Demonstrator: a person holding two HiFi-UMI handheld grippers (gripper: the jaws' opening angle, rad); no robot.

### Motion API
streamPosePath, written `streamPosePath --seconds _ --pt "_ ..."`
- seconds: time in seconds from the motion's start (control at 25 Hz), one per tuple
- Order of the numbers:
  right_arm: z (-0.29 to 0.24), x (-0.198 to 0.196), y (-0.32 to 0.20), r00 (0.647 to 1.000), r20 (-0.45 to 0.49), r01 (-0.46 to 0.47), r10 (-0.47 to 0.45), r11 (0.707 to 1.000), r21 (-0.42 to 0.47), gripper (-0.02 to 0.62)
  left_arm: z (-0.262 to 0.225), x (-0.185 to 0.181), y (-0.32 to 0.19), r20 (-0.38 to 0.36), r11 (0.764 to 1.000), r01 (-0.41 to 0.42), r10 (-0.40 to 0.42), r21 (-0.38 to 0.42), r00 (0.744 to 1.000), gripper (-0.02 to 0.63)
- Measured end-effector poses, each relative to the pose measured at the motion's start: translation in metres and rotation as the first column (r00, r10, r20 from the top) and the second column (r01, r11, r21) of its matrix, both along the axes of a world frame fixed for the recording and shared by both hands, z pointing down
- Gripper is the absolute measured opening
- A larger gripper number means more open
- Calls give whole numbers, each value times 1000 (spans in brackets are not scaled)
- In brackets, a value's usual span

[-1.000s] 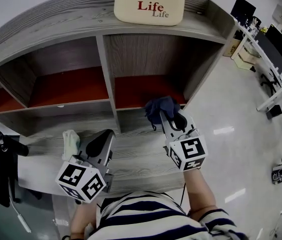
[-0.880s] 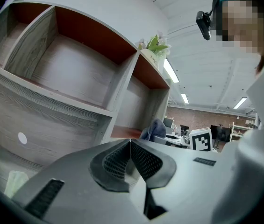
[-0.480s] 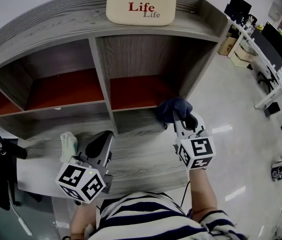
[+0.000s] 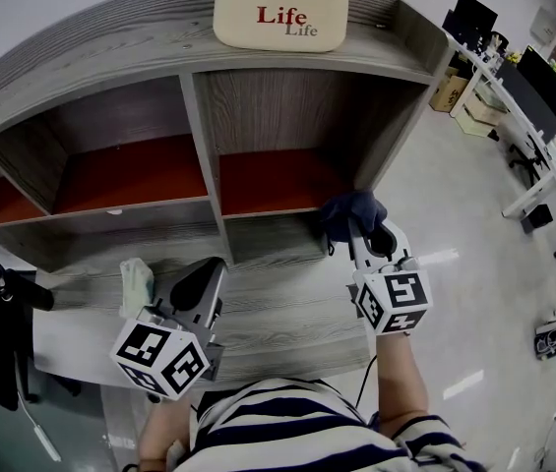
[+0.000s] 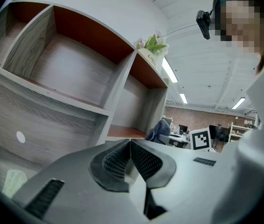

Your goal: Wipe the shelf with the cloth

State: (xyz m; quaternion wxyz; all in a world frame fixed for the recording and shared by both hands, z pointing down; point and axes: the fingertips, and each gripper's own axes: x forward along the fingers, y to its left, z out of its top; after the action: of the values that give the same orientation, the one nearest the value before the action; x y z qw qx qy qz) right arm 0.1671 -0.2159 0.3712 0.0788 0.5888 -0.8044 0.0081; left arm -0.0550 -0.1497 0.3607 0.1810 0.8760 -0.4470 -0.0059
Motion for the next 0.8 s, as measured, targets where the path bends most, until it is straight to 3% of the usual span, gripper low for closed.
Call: streamPosePath --seconds 0.36,0.8 --pt "-62 -42 6 985 88 134 -146 983 129 81 -5 -12 3 1 999 35 -35 18 999 23" --pt "-144 -123 -6 934 48 320 -353 891 321 81 -8 -40 13 13 993 113 -114 25 993 23"
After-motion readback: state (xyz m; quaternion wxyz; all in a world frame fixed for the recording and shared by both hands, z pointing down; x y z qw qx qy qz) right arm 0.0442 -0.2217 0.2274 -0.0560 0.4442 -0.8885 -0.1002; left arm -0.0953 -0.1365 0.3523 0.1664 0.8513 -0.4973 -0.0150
